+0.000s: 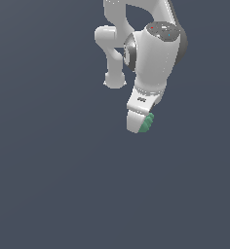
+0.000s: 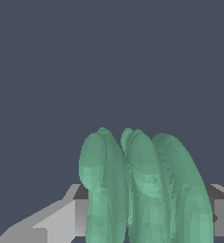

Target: Pick up the object and move it to a goal position.

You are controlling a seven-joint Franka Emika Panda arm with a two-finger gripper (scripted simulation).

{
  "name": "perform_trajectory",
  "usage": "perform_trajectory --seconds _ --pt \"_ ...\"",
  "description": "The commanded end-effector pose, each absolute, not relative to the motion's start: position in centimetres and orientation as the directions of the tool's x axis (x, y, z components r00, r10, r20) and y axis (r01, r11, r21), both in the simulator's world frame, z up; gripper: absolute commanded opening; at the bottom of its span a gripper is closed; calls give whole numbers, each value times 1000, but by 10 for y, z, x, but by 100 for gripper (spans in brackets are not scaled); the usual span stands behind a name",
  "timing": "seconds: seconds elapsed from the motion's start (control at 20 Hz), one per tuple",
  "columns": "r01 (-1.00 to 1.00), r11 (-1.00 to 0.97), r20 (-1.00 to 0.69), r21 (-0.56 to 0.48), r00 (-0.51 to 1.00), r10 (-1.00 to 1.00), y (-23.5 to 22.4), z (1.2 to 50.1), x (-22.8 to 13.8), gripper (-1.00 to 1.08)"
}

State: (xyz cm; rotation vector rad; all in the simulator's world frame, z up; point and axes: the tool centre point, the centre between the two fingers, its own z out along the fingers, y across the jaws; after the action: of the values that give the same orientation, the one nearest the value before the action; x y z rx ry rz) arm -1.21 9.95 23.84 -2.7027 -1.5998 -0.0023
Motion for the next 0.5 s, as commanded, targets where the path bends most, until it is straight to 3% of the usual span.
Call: perform_trajectory --seconds 0.0,0.45 --pt "877 -481 2 -1 481 877 101 266 -10 -100" --pt "877 -481 2 -1 481 877 106 358 2 -100"
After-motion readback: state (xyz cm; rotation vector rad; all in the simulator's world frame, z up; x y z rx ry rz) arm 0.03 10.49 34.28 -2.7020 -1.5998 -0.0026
